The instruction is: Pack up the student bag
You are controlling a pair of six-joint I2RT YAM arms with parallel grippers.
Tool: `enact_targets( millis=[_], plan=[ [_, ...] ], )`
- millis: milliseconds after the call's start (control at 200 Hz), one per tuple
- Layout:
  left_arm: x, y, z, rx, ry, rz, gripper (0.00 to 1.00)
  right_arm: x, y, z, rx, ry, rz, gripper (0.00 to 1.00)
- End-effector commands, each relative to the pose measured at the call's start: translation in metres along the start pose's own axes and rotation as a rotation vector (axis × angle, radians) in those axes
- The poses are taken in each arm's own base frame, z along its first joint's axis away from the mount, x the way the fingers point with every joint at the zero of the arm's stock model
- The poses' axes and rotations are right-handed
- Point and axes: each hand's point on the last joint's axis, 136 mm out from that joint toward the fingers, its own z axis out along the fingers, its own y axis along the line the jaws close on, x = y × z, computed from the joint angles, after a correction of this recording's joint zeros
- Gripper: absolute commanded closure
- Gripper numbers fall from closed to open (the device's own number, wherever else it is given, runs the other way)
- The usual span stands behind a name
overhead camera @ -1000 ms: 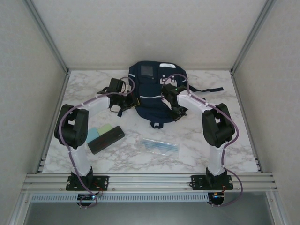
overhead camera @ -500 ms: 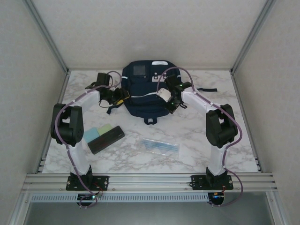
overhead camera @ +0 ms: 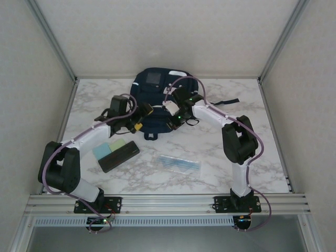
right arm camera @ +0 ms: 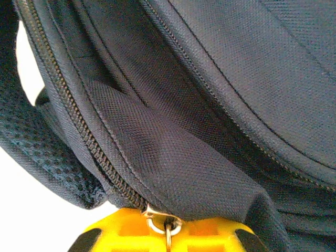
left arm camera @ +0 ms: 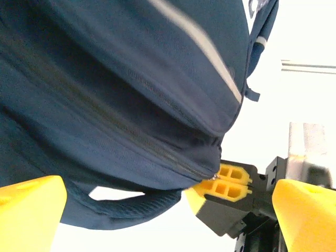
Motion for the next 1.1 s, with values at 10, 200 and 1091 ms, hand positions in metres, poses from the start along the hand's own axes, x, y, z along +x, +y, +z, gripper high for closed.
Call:
enact_targets(
  millis=[10, 200, 1091],
  plan=[
    [0.0, 0.008, 0.023, -0.003, -0.022, -0.158, 0.0, -0.053, 0.025, -0.009, -0.122, -0.181, 0.045, 1.0],
    [0.007, 0.017, 0.068, -0.047, 0.062, -0.178, 0.04, -0.042, 0.055, -0.005, -0.207, -0.144, 0.006, 1.0],
    [0.005, 0.018, 0.06, -0.042, 0.097, 0.056, 1.0, 0.089, -0.099, -0.043, 0.215, 0.604, -0.068, 1.0]
  ],
)
